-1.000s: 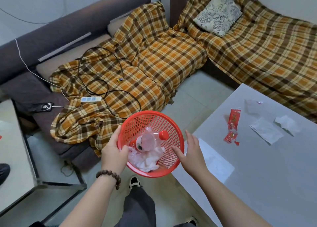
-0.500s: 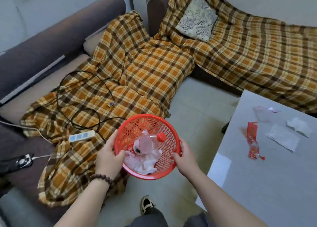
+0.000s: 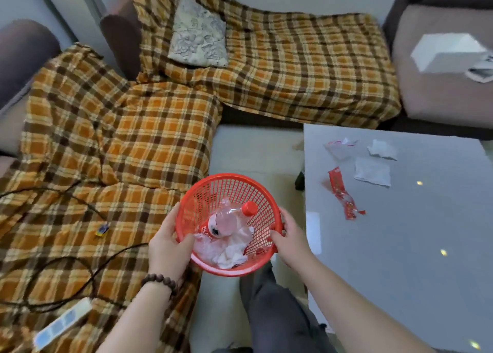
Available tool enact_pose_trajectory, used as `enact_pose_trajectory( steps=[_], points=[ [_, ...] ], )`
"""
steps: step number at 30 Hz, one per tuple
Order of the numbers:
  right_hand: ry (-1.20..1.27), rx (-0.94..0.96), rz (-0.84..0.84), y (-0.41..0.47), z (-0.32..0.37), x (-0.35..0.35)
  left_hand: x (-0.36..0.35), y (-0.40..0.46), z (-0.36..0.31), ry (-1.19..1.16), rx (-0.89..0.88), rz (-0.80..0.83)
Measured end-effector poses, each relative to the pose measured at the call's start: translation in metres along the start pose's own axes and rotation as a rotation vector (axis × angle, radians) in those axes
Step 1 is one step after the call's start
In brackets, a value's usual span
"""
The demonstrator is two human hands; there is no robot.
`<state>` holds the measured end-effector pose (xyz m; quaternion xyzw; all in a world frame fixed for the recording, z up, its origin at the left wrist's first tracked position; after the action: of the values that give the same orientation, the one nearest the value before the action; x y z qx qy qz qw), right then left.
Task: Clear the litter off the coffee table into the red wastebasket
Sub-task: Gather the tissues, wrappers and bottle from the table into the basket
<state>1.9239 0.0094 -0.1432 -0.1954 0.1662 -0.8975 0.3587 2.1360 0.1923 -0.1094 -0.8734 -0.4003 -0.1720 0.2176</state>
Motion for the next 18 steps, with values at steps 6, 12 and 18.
enact_pose_trajectory(
  steps=[6, 12, 18],
  points=[
    [0.080, -0.010, -0.118, 0.081, 0.008, 0.044, -0.050, 0.101, -0.050, 0.079, -0.057, 0.079],
    [0.165, -0.029, -0.196, 0.188, 0.031, 0.116, -0.126, 0.228, -0.134, 0.179, -0.120, 0.186],
    [0.195, -0.079, -0.344, 0.251, 0.044, 0.202, -0.211, 0.308, -0.223, 0.267, -0.222, 0.306]
  ],
)
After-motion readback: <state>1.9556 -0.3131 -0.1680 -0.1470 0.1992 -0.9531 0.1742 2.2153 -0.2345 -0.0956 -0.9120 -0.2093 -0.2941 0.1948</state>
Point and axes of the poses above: each hand's wrist, its own y-axis towards the middle knuckle, its own x-axis out of the back of the hand, z = x × y, the point moved 7 cm from there along y, towards the middle knuckle, and after that the axes turned 6 degrees about z, right-handed, at the moved point
